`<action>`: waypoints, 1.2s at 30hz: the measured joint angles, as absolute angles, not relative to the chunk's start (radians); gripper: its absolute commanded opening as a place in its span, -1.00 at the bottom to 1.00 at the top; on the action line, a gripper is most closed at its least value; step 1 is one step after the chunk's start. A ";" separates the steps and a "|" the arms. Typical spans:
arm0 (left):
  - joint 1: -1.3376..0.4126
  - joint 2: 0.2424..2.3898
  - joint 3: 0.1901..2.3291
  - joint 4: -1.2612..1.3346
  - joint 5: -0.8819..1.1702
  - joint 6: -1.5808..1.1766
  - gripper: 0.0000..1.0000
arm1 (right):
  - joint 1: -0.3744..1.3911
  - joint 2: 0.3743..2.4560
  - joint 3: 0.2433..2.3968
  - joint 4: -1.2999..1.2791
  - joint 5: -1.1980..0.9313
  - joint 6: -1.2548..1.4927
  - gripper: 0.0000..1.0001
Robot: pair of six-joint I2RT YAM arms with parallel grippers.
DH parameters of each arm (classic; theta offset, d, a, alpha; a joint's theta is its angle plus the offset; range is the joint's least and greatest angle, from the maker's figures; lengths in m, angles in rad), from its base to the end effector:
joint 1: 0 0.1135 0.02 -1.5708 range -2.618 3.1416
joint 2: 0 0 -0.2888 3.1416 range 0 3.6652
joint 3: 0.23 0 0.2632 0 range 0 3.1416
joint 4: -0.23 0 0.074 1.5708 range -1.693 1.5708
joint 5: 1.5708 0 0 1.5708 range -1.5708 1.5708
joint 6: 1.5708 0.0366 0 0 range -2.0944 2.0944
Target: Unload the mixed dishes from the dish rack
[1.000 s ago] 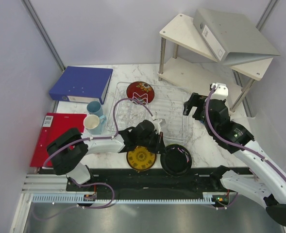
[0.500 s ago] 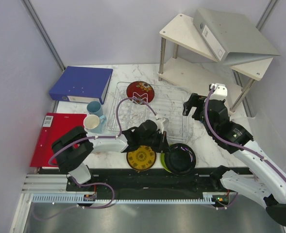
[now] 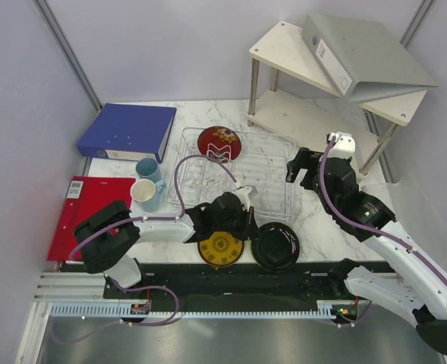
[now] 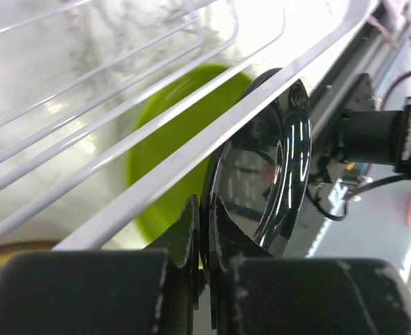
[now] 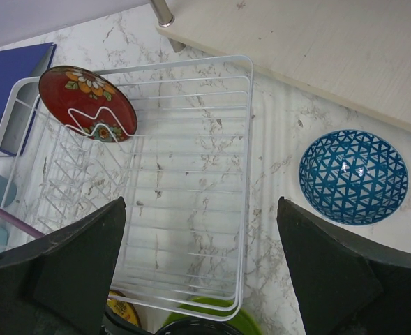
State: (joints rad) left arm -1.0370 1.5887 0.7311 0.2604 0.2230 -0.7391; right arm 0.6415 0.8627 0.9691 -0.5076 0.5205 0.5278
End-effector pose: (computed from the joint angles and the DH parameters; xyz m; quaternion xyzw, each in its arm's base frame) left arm 0.1604 -0.2873 0.1860 0.1818 0.8609 -0.4227 0.2170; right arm 0.1535 0.0919 0.3785 0.0960 0.8125 0.1155 0.5633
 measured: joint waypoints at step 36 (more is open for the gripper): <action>-1.096 1.511 0.670 0.250 0.102 -0.727 0.23 | 0.641 0.847 0.929 -0.485 0.520 0.529 0.91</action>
